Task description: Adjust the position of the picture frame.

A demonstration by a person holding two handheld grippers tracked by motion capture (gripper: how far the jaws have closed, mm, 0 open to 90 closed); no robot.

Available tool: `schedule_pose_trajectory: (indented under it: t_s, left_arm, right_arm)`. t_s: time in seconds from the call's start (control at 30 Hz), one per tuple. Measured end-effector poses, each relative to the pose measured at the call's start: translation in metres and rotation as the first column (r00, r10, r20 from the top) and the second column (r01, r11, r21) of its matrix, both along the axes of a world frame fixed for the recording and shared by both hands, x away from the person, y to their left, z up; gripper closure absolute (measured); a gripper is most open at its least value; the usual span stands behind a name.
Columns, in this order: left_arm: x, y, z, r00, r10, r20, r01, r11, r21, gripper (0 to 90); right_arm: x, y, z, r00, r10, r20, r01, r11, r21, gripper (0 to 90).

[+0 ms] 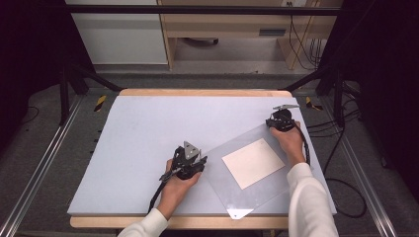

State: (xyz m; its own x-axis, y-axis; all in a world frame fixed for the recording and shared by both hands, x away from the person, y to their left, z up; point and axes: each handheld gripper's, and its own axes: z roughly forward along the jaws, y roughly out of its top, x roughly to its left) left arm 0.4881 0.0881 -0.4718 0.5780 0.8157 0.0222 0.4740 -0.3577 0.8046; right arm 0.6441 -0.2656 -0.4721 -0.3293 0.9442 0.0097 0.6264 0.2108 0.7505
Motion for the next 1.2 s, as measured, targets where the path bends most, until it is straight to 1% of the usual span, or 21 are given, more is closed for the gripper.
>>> schedule_pose_trajectory:
  t_s: [0.07,0.1,0.2,0.23,0.3,0.33,0.37,0.4,0.43,0.5,0.63,0.7,0.73,0.8,0.83,0.87,0.97,1.0,1.03,1.1,1.2]
  left_arm:
    - [0.000,0.000,-0.001,1.0000,-0.001,0.002,0.001,1.0000,0.000,66.9]
    - [0.001,-0.001,-0.002,1.0000,-0.004,0.002,0.004,1.0000,-0.004,66.9]
    - [0.003,-0.002,-0.004,1.0000,-0.001,-0.001,0.001,1.0000,-0.004,70.3]
    - [0.005,-0.002,-0.005,1.0000,-0.006,-0.008,0.006,1.0000,0.007,72.5]
    - [0.008,-0.002,-0.005,0.9999,-0.006,-0.015,0.006,1.0000,0.003,73.8]
    - [0.009,-0.001,-0.006,0.9997,-0.005,-0.022,0.005,1.0000,0.000,77.1]
    - [0.011,-0.001,-0.006,0.9998,-0.001,-0.019,0.001,1.0000,-0.003,77.1]
    - [0.012,-0.001,-0.006,0.9998,0.002,-0.021,-0.002,1.0000,-0.002,80.6]
    - [0.014,-0.001,-0.007,0.9996,0.003,-0.028,-0.002,1.0000,0.000,80.6]
    - [0.014,-0.003,-0.008,0.9998,0.012,-0.014,-0.012,0.9999,0.009,83.8]
    - [0.014,-0.003,-0.008,0.9998,0.012,-0.013,-0.012,0.9999,0.011,84.1]
    - [0.014,-0.003,-0.008,0.9999,0.010,-0.013,-0.010,0.9999,0.013,84.1]
    - [0.014,-0.003,-0.008,0.9999,0.010,-0.013,-0.009,0.9999,0.012,84.2]
    - [0.014,-0.002,-0.008,0.9998,0.010,-0.015,-0.010,0.9999,0.006,84.1]
    - [0.014,-0.002,-0.008,0.9998,0.010,-0.015,-0.010,0.9999,0.006,84.2]
    - [0.014,-0.002,-0.008,0.9998,0.008,-0.016,-0.008,1.0000,0.006,84.1]
    - [0.014,-0.002,-0.008,0.9998,0.005,-0.020,-0.005,1.0000,0.006,84.1]
    - [0.014,-0.002,-0.008,0.9998,0.005,-0.020,-0.005,1.0000,0.005,84.1]
    - [0.014,-0.002,-0.008,0.9998,0.005,-0.020,-0.005,1.0000,0.004,84.1]
    - [0.014,-0.002,-0.008,0.9997,0.006,-0.022,-0.006,1.0000,0.004,84.1]
    - [0.015,-0.002,-0.008,0.9997,0.008,-0.022,-0.009,1.0000,-0.004,84.0]
  right_arm:
    - [0.000,0.000,0.000,1.0000,-0.004,-0.005,0.005,1.000,0.009,84.7]
    - [0.000,0.000,0.000,1.0000,-0.006,-0.006,0.006,1.000,0.017,84.7]
    - [-0.001,0.000,0.001,1.0000,-0.004,-0.001,0.004,1.000,0.013,83.8]
    - [0.000,-0.001,0.001,1.0000,-0.007,-0.002,0.007,1.000,0.019,82.9]
    - [0.000,-0.001,0.001,1.0000,-0.007,-0.001,0.007,1.000,0.020,82.3]
    - [0.000,-0.001,0.001,0.9999,-0.012,-0.002,0.012,1.000,0.026,80.4]
    - [0.000,-0.001,0.001,0.9999,-0.012,-0.002,0.012,1.000,0.026,80.4]
    - [0.000,-0.001,0.000,0.9999,-0.009,0.004,0.009,1.000,0.014,78.6]
    - [0.000,-0.001,0.000,0.9999,-0.009,0.004,0.009,1.000,0.014,78.6]
    - [0.001,-0.001,-0.001,0.9999,-0.011,0.004,0.011,1.000,0.015,78.0]
    - [0.002,-0.001,-0.001,0.9999,-0.010,0.007,0.010,1.000,0.003,78.3]
    - [0.003,-0.001,0.000,0.9999,-0.010,-0.012,0.010,1.000,0.016,79.3]
    - [0.004,0.000,0.001,0.9999,-0.008,-0.009,0.009,1.000,0.018,79.5]
    - [0.007,0.005,0.004,0.9999,0.010,-0.011,-0.010,1.000,-0.015,82.5]
    - [0.007,0.005,0.004,0.9999,0.010,-0.011,-0.010,1.000,-0.015,82.5]
    - [0.008,0.006,0.005,0.9999,0.005,-0.014,-0.006,0.999,-0.032,84.5]
    - [0.007,0.004,0.004,0.9999,0.008,-0.012,-0.009,0.999,-0.032,84.4]
    - [0.006,0.005,0.003,0.9998,0.010,-0.019,-0.010,0.999,-0.035,83.8]
    - [0.006,0.004,0.001,0.9998,0.015,-0.016,-0.016,0.999,-0.047,83.3]
    - [0.006,0.006,0.000,0.9998,0.016,-0.012,-0.016,0.999,-0.051,84.6]
    - [0.006,0.006,0.002,0.9998,0.007,-0.021,-0.008,0.999,-0.046,85.3]
